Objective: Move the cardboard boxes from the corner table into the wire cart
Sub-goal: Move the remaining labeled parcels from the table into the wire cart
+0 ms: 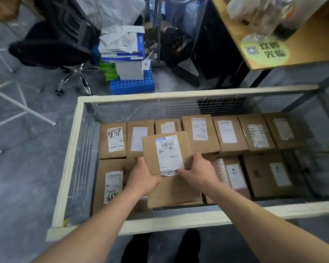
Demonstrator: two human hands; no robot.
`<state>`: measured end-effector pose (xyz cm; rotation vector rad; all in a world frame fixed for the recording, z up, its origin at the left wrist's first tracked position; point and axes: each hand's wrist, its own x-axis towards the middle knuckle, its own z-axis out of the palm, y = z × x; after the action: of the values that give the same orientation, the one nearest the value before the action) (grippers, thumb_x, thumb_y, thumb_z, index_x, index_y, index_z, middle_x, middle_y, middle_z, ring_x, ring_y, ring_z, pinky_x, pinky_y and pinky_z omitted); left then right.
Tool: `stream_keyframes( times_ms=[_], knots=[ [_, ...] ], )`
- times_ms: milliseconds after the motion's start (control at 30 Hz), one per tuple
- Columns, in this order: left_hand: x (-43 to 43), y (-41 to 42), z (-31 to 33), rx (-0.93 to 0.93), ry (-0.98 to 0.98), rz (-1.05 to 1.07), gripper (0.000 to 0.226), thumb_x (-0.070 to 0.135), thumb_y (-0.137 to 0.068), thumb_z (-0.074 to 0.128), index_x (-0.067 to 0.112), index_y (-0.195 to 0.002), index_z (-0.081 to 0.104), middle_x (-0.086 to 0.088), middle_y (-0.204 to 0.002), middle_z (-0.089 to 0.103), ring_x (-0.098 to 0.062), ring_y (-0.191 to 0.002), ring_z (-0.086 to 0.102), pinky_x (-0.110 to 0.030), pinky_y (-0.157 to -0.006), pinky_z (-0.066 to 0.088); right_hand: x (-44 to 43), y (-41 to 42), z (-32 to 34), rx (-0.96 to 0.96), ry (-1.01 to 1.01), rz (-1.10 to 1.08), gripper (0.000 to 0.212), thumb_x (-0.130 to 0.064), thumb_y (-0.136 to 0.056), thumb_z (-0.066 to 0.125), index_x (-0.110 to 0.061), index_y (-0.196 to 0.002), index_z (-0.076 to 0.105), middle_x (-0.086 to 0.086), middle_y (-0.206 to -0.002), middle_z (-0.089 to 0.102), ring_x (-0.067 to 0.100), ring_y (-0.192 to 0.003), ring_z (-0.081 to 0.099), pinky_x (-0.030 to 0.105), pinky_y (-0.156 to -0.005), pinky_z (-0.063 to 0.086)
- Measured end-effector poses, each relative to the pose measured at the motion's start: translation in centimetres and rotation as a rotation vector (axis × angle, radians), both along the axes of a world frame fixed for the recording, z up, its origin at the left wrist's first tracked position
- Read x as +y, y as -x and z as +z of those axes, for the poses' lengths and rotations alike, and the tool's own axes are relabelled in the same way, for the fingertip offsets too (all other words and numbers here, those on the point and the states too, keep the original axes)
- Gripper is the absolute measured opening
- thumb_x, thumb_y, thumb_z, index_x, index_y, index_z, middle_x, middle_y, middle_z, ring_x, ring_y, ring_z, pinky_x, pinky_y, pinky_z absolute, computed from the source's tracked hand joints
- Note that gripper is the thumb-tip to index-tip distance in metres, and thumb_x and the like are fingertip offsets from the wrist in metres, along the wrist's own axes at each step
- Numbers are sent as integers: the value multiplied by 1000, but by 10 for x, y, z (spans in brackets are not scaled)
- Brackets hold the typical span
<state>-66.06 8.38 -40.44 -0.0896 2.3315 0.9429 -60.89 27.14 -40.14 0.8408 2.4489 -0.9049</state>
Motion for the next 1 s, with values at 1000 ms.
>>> stream_keyframes(
  times_ms=[1000],
  knots=[
    [-60, 6, -177, -140, 339, -236, 81, -2, -92, 51, 7, -159, 6, -18, -158, 27, -27, -127, 54, -28, -96, 46, -62, 4, -191, -283, 100, 77, 37, -23, -93, 68, -16, -125, 49, 4, -119, 63, 22, -99, 60, 32, -78, 52]
  ],
)
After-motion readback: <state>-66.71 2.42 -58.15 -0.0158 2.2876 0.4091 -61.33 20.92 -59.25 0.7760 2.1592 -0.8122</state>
